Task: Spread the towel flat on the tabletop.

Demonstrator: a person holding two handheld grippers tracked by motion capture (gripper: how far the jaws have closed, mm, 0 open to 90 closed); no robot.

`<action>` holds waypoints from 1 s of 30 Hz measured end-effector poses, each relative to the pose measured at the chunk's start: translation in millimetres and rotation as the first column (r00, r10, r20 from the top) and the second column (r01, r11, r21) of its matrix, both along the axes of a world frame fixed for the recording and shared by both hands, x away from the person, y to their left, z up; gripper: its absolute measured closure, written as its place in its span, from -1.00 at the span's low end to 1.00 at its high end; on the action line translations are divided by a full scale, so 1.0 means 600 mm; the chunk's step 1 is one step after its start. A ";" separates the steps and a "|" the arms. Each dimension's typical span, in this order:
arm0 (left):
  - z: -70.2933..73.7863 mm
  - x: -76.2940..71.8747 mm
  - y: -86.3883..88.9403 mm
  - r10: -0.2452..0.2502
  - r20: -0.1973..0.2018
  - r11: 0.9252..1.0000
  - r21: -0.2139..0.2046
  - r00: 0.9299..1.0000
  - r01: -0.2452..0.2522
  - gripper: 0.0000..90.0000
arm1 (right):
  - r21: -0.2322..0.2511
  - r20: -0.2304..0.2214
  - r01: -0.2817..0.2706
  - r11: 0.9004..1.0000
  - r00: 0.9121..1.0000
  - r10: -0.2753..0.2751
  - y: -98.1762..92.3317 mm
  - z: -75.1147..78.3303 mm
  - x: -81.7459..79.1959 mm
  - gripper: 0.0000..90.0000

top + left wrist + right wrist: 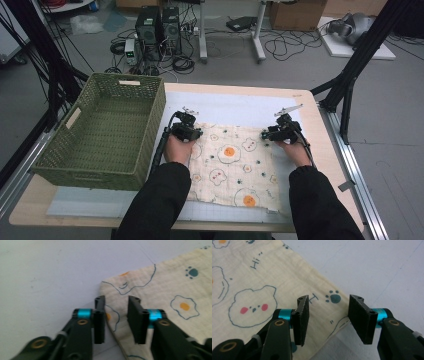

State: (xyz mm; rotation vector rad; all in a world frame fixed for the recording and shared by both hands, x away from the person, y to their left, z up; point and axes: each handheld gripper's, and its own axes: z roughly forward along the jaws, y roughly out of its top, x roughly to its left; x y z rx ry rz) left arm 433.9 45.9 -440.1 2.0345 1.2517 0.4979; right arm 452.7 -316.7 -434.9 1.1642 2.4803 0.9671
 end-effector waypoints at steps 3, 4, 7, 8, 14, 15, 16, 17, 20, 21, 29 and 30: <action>0.000 -0.001 -0.005 -0.012 0.001 1.000 0.000 1.000 0.012 0.91 | -0.012 0.014 -0.007 1.000 1.000 0.007 0.002 -0.001 -0.006 0.73; 0.000 -0.001 -0.004 -0.009 -0.002 1.000 -0.005 1.000 0.009 0.93 | 0.006 0.002 -0.014 1.000 1.000 0.014 0.001 -0.002 -0.007 0.82; 0.002 -0.001 0.003 -0.006 -0.014 0.999 -0.035 1.000 0.005 0.94 | 0.039 -0.022 -0.011 0.999 1.000 0.011 0.001 -0.003 -0.006 0.97; 0.003 -0.001 0.006 -0.011 -0.012 0.998 -0.054 1.000 0.011 0.94 | 0.051 -0.027 -0.013 0.999 1.000 0.014 -0.001 -0.004 -0.006 0.97; 0.017 -0.006 0.020 -0.013 0.017 0.990 -0.141 1.000 0.015 0.95 | 0.146 -0.049 -0.021 0.989 0.998 0.029 -0.013 -0.004 -0.009 0.98; 0.019 -0.010 0.022 -0.014 0.021 0.989 -0.147 1.000 0.017 0.95 | 0.162 -0.046 -0.025 0.986 0.998 0.033 -0.014 -0.002 -0.011 0.98; 0.019 -0.012 0.023 -0.015 0.025 0.988 -0.151 1.000 0.019 0.95 | 0.175 -0.043 -0.028 0.984 0.998 0.036 -0.014 0.000 -0.013 0.98; 0.019 -0.015 0.024 -0.019 0.029 0.987 -0.158 0.999 0.023 0.95 | 0.178 -0.037 -0.038 0.983 0.998 0.045 -0.015 0.001 -0.014 0.98; 0.021 -0.022 0.028 -0.028 0.035 0.986 -0.165 0.999 0.033 0.95 | 0.181 -0.034 -0.044 0.983 0.998 0.050 -0.017 0.008 -0.020 0.98; 0.023 -0.024 0.030 -0.030 0.041 0.984 -0.175 0.999 0.037 0.95 | 0.187 -0.028 -0.044 0.981 0.998 0.050 -0.019 0.012 -0.022 0.98; 0.028 -0.042 0.033 -0.051 0.062 0.978 -0.197 0.997 0.062 0.94 | 0.265 -0.017 -0.073 0.961 0.997 0.081 -0.027 0.026 -0.038 0.98; 0.028 -0.045 0.034 -0.051 0.065 0.978 -0.201 0.997 0.063 0.94 | 0.272 -0.016 -0.077 0.959 0.996 0.084 -0.027 0.025 -0.041 0.98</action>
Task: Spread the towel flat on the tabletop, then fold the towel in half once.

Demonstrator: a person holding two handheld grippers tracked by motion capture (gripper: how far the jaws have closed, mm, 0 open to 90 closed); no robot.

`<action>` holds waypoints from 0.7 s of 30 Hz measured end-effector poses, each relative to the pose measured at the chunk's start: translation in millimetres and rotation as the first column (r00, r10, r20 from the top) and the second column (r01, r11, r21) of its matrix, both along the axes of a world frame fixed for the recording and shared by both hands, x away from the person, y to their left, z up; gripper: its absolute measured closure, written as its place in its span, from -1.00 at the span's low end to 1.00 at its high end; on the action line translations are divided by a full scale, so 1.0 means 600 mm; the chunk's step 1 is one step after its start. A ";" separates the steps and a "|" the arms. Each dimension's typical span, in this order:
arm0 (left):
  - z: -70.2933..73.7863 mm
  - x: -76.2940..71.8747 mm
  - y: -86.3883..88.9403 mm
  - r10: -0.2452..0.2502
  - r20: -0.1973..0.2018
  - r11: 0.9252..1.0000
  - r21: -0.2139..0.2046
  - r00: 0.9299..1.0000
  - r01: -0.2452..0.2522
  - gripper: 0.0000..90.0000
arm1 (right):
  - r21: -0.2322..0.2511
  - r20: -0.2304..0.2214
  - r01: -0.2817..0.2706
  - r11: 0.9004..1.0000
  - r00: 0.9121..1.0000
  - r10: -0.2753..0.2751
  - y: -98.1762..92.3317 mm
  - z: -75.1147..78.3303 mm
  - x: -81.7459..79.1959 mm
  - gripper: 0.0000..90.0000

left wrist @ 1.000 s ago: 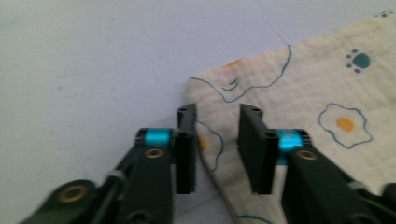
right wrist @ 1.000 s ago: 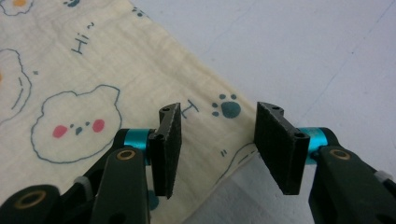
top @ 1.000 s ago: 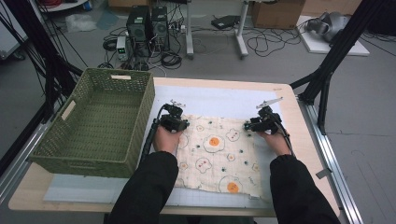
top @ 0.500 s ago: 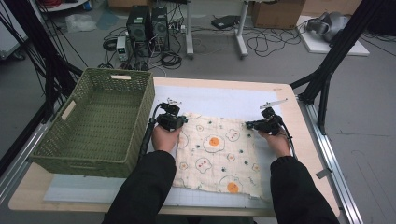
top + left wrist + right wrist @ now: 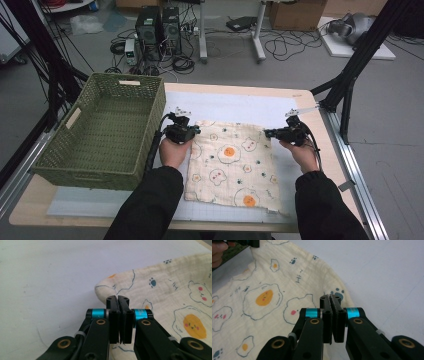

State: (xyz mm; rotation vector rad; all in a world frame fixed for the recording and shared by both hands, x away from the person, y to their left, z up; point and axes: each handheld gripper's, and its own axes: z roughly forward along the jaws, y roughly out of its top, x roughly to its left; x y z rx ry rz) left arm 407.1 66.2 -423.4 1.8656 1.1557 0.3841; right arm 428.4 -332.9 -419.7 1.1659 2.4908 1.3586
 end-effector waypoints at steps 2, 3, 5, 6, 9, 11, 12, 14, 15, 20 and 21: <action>0.000 -0.008 0.003 -0.002 0.008 1.000 -0.005 1.000 0.002 0.94 | 0.004 0.004 -0.011 1.000 1.000 0.011 -0.001 -0.001 -0.007 0.98; 0.001 -0.012 0.005 -0.007 0.005 1.000 -0.004 1.000 0.007 0.94 | 0.012 0.001 -0.014 1.000 1.000 0.014 -0.002 -0.002 -0.010 0.98; 0.003 -0.020 0.008 -0.006 0.019 1.000 -0.014 1.000 0.006 0.94 | 0.027 0.005 -0.021 0.999 1.000 0.021 -0.006 -0.001 -0.019 0.98; 0.004 -0.024 0.010 -0.011 0.020 1.000 -0.009 1.000 0.011 0.94 | 0.034 0.016 -0.029 0.999 0.999 0.029 -0.009 0.000 -0.023 0.98; 0.011 -0.041 0.014 -0.025 0.044 0.999 -0.023 0.999 0.026 0.94 | 0.042 0.021 -0.047 0.998 0.999 0.047 -0.016 0.005 -0.038 0.98; 0.014 -0.053 0.015 -0.046 0.057 0.999 -0.010 0.997 0.047 0.94 | 0.048 0.021 -0.066 0.997 0.998 0.065 -0.019 0.011 -0.049 0.98; 0.015 -0.059 0.015 -0.057 0.063 0.998 0.004 0.996 0.057 0.94 | 0.048 0.022 -0.080 0.996 0.997 0.079 -0.019 0.016 -0.056 0.98; 0.016 -0.076 0.018 -0.056 0.085 0.998 -0.006 0.995 0.057 0.94 | 0.048 0.053 -0.101 0.994 0.994 0.098 -0.018 0.022 -0.071 0.98; 0.016 -0.083 0.019 -0.059 0.087 0.998 -0.010 0.994 0.060 0.94 | 0.056 0.058 -0.114 0.992 0.992 0.111 -0.017 0.024 -0.079 0.98; 0.003 -0.124 0.027 -0.080 0.090 0.997 0.019 0.993 0.078 0.94 | 0.054 0.071 -0.152 0.987 0.987 0.148 -0.018 0.023 -0.118 0.98; -0.001 -0.131 0.028 -0.090 0.089 0.996 0.016 0.992 0.089 0.94 | 0.049 0.069 -0.159 0.986 0.985 0.155 -0.018 0.021 -0.126 0.98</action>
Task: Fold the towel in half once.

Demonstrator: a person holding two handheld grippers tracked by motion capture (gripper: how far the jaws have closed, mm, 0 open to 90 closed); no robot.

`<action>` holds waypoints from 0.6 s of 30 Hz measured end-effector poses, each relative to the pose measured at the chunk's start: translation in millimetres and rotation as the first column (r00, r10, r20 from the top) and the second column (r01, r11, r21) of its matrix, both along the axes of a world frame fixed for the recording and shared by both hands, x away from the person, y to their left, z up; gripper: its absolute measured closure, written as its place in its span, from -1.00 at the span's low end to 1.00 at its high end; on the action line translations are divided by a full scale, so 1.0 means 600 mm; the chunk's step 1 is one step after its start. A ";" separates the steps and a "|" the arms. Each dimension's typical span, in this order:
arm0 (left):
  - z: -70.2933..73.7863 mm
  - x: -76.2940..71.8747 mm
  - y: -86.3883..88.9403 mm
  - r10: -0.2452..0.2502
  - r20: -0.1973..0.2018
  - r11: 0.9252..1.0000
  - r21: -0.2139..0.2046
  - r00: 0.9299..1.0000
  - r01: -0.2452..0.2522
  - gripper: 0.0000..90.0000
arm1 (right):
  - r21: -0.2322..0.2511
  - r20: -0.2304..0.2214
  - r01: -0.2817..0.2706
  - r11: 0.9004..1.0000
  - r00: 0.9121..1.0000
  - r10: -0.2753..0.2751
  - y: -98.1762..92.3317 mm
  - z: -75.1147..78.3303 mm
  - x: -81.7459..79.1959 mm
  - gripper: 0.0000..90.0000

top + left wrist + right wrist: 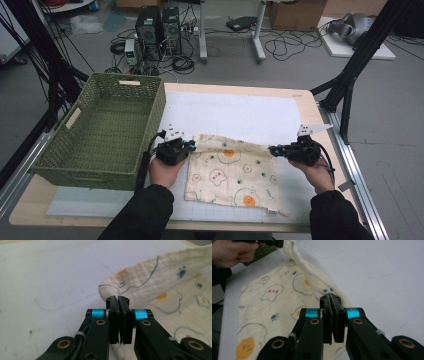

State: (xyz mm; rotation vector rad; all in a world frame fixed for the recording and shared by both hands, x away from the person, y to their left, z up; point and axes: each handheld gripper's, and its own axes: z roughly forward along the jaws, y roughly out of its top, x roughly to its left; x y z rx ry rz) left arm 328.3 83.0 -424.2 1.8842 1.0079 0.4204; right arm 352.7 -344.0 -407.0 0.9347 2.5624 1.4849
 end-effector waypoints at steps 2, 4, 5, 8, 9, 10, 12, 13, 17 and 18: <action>-0.006 -0.016 0.002 -0.010 0.006 1.000 0.018 1.000 0.010 0.94 | -0.009 -0.004 -0.011 1.000 1.000 0.011 -0.002 -0.004 -0.016 0.98; -0.010 -0.030 0.006 -0.019 -0.003 1.000 0.002 1.000 0.019 0.94 | -0.010 -0.001 -0.022 1.000 1.000 0.022 -0.005 -0.009 -0.033 0.98; -0.012 -0.037 0.007 -0.025 0.000 1.000 0.006 1.000 0.025 0.93 | -0.007 0.000 -0.026 1.000 1.000 0.026 -0.005 -0.012 -0.040 0.98; -0.012 -0.052 0.013 -0.050 -0.016 0.999 0.011 0.999 0.050 0.89 | -0.028 -0.017 -0.051 0.998 0.999 0.050 -0.002 -0.022 -0.062 0.97; -0.009 -0.055 0.015 -0.058 -0.022 0.998 0.005 0.998 0.058 0.81 | -0.032 -0.025 -0.062 0.998 0.998 0.062 -0.001 -0.026 -0.068 0.94; -0.005 -0.058 0.019 -0.070 -0.031 0.998 0.001 0.997 0.070 0.72 | -0.040 -0.027 -0.072 0.997 0.997 0.071 -0.001 -0.029 -0.072 0.86; 0.003 -0.062 0.023 -0.073 -0.043 0.997 -0.018 0.996 0.073 0.51 | -0.025 -0.033 -0.071 0.997 0.997 0.070 -0.004 -0.029 -0.078 0.73; 0.008 -0.064 0.026 -0.084 -0.048 0.996 -0.022 0.995 0.083 0.42 | -0.003 -0.033 -0.079 0.997 0.996 0.079 -0.007 -0.027 -0.081 0.68; 0.022 -0.065 0.035 -0.083 -0.032 0.996 -0.028 0.996 0.082 0.36 | -0.001 -0.010 -0.066 0.998 0.998 0.066 -0.007 -0.014 -0.083 0.56; 0.023 -0.065 0.035 -0.078 -0.034 0.997 -0.028 0.996 0.077 0.36 | -0.023 0.009 -0.055 0.998 0.998 0.055 -0.004 -0.012 -0.083 0.52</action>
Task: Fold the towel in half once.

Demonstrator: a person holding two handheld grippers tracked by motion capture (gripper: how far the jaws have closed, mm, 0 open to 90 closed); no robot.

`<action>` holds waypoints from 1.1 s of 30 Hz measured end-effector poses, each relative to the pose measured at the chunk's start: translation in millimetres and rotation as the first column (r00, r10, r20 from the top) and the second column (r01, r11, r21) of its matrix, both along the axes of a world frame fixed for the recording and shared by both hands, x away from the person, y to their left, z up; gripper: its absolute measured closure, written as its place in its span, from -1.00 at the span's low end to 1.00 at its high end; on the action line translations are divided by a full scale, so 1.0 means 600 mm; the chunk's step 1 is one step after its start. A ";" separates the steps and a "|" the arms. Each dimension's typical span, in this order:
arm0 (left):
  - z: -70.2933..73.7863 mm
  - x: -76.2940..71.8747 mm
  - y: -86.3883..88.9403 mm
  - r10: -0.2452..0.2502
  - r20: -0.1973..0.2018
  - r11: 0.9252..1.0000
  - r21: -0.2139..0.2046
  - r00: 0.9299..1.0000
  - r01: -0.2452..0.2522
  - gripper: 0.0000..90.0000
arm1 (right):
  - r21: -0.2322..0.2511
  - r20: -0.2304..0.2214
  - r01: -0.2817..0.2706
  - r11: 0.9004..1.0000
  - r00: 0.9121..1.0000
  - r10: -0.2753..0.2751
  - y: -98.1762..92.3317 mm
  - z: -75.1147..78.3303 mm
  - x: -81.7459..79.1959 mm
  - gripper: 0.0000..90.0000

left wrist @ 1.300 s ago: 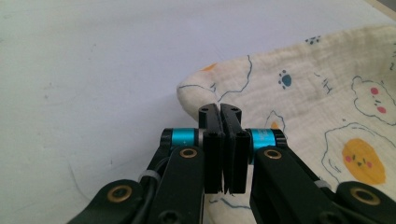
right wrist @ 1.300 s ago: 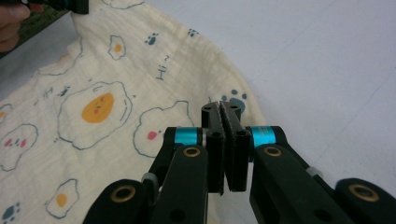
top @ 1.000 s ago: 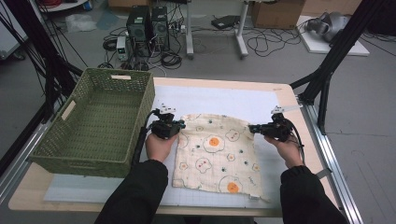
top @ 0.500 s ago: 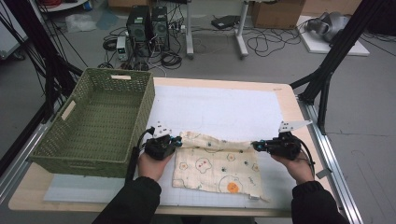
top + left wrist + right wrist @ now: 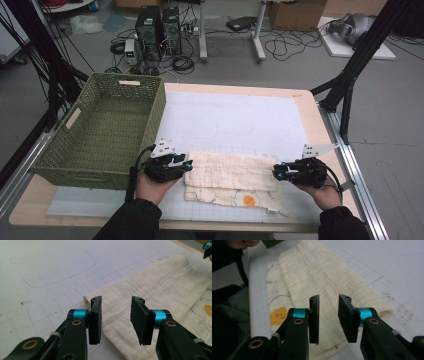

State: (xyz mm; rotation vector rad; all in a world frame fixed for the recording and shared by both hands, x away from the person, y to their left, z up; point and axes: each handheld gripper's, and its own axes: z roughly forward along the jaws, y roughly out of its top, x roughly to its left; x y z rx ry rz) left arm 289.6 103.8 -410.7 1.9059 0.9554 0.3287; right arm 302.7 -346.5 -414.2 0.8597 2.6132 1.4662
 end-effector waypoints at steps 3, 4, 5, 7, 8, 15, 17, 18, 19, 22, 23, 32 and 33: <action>-0.008 0.000 -0.005 -0.020 -0.022 0.999 0.027 1.000 0.021 0.43 | -0.006 0.024 -0.001 1.000 1.000 0.001 0.003 0.005 0.000 0.53; -0.013 -0.001 -0.009 -0.029 -0.031 0.999 0.035 0.999 0.030 0.45 | -0.019 0.029 -0.007 1.000 1.000 0.007 0.006 0.002 0.002 0.53; -0.019 -0.001 -0.012 -0.041 -0.045 0.998 0.039 0.998 0.043 0.46 | -0.038 0.016 -0.020 0.999 1.000 0.021 0.010 -0.003 0.003 0.52; -0.029 -0.003 -0.020 -0.064 -0.062 0.995 0.067 0.996 0.068 0.49 | -0.082 0.002 -0.044 0.996 0.999 0.044 0.022 -0.017 0.002 0.52; -0.034 -0.003 -0.023 -0.077 -0.074 0.993 0.081 0.994 0.083 0.51 | -0.109 0.009 -0.051 0.993 0.999 0.053 0.027 -0.023 0.001 0.52; -0.056 0.004 -0.033 -0.126 -0.124 0.984 0.114 0.984 0.140 0.96 | -0.164 -0.018 -0.093 0.982 0.996 0.091 0.043 -0.049 -0.002 0.94; -0.054 0.005 -0.035 -0.119 -0.126 0.984 0.118 0.985 0.134 0.98 | -0.162 -0.024 -0.102 0.982 0.995 0.099 0.044 -0.049 -0.001 0.96; -0.052 0.005 -0.034 -0.116 -0.123 0.985 0.116 0.986 0.131 0.99 | -0.161 -0.028 -0.100 0.982 0.995 0.097 0.043 -0.049 -0.001 0.97; -0.051 0.004 -0.033 -0.114 -0.118 0.986 0.111 0.986 0.127 0.99 | -0.160 -0.030 -0.102 0.982 0.995 0.098 0.043 -0.049 0.000 0.97; -0.042 0.003 -0.026 -0.104 -0.104 0.991 0.070 0.989 0.111 0.99 | -0.137 -0.019 -0.096 0.986 0.995 0.095 0.041 -0.040 -0.002 0.98; -0.039 0.002 -0.025 -0.103 -0.100 0.992 0.066 0.990 0.110 0.99 | -0.133 -0.011 -0.092 0.987 0.996 0.092 0.039 -0.035 -0.003 0.98; -0.017 -0.001 -0.014 -0.099 -0.077 0.994 0.037 0.992 0.102 0.99 | -0.087 0.013 -0.083 0.993 0.996 0.084 0.035 -0.011 -0.004 0.98; -0.018 -0.002 -0.014 -0.098 -0.078 0.994 0.037 0.992 0.101 0.99 | -0.100 0.004 -0.086 0.991 0.996 0.087 0.036 -0.013 -0.005 0.97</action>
